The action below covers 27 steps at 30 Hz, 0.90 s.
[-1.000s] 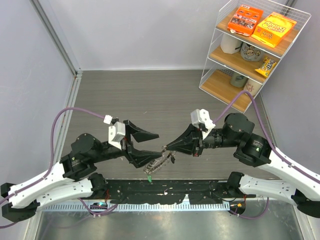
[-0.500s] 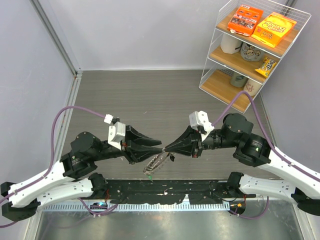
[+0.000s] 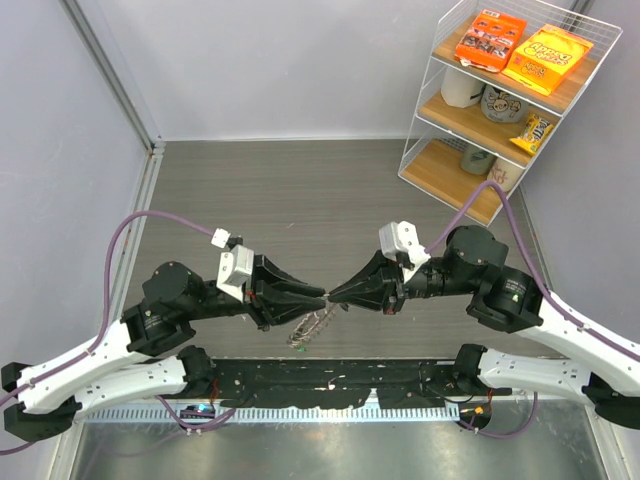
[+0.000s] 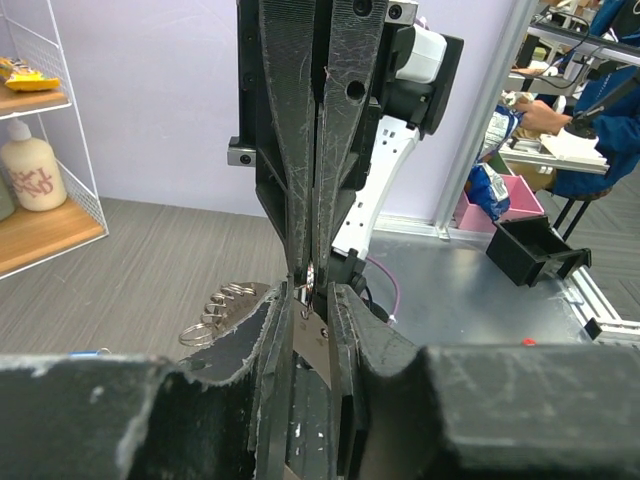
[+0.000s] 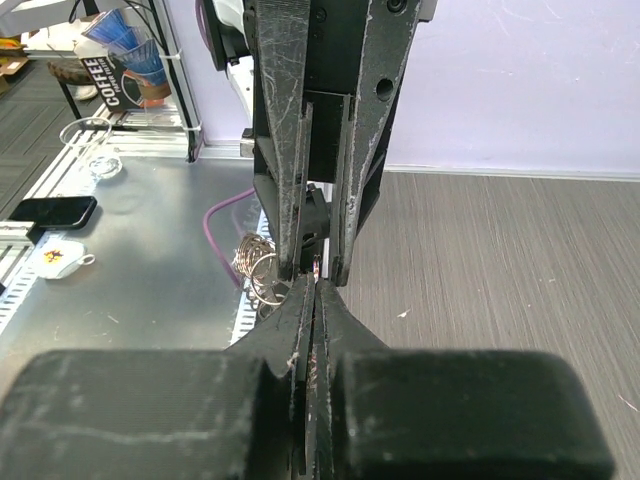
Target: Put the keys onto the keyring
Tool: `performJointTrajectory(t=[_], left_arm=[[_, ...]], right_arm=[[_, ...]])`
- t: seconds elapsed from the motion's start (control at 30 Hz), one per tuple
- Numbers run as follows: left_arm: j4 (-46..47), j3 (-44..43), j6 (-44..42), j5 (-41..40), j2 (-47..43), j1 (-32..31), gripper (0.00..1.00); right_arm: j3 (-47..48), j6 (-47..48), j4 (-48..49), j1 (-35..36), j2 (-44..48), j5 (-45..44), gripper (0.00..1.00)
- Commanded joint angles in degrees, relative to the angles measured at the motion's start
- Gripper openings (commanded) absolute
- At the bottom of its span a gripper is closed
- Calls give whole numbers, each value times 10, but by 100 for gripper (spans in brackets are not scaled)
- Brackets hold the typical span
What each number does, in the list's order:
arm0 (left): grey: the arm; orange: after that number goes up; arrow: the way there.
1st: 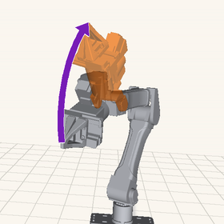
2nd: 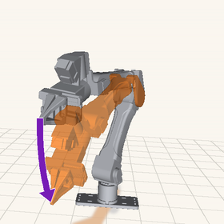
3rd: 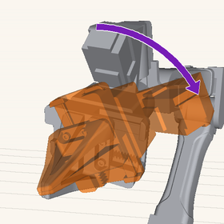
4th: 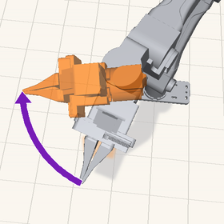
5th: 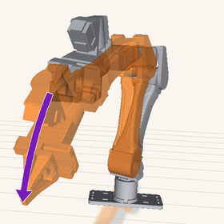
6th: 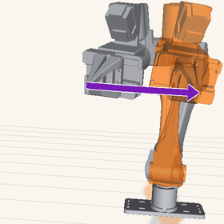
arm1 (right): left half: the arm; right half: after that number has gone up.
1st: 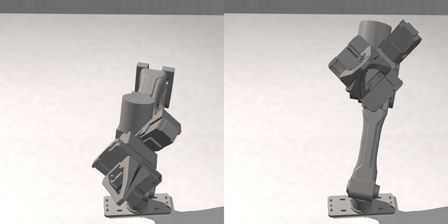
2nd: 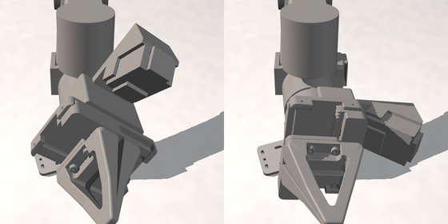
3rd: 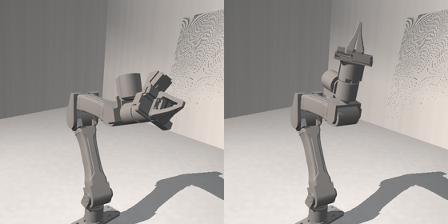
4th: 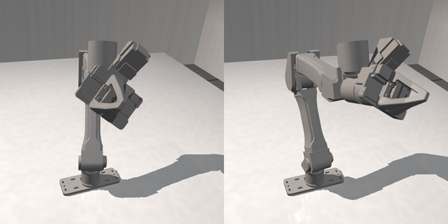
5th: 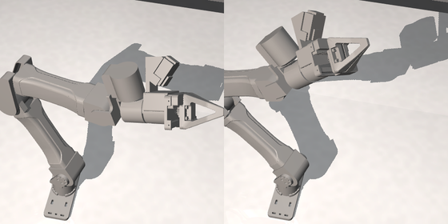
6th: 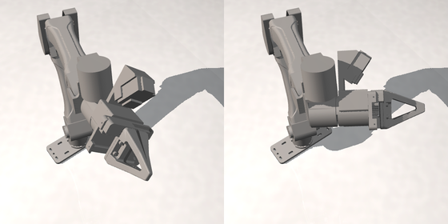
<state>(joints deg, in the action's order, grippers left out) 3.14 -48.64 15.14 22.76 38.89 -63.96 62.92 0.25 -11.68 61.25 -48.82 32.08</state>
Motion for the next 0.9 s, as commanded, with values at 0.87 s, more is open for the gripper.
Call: performJointTrajectory(t=[0.87], left_arm=[[-27,-44,-1,-35,10,1,0]], right_arm=[[28,27,3,26,47,-39,36]])
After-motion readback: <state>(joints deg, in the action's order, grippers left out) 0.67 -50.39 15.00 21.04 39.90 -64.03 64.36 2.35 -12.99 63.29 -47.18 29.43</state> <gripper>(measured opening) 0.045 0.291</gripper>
